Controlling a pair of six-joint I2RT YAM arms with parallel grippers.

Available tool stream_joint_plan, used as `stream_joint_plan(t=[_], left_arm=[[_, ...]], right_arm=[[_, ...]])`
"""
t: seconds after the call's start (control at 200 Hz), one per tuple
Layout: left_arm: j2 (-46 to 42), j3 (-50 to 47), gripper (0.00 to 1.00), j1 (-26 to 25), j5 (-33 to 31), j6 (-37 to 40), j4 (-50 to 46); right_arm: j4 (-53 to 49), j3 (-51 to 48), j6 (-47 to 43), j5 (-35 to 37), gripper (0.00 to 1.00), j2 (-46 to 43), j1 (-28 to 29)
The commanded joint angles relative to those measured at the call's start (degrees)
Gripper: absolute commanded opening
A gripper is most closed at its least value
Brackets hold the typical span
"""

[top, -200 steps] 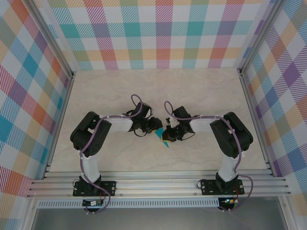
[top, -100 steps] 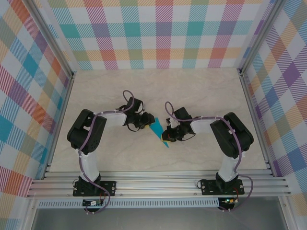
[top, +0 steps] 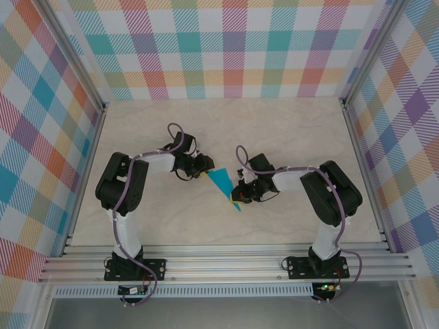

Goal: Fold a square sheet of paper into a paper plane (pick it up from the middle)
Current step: Fold the wing for the fifth time at the center of the table.

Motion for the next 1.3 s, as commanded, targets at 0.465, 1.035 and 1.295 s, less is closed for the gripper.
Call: stream_joint_plan(t=[0.465,1.035,1.295], left_arm=[[-15.4,-3.7,0.43,-4.8,-7.8,-5.0,-5.3],[-3.3,-3.4,0.38,-14.7,-8.1,-9.8,1.2],[-1.1,-5.1,0.36,-14.7,-9.2,-9.8,1.4]], right_arm=[[-4.3,1.0,3.0,0.8,0.04,1.2,0.7],[-3.2,-0.2,3.8,1.4,0.05,0.1,0.7],[-2.9,-1.1,2.4,-1.3,0.07,-4.7,0.9]])
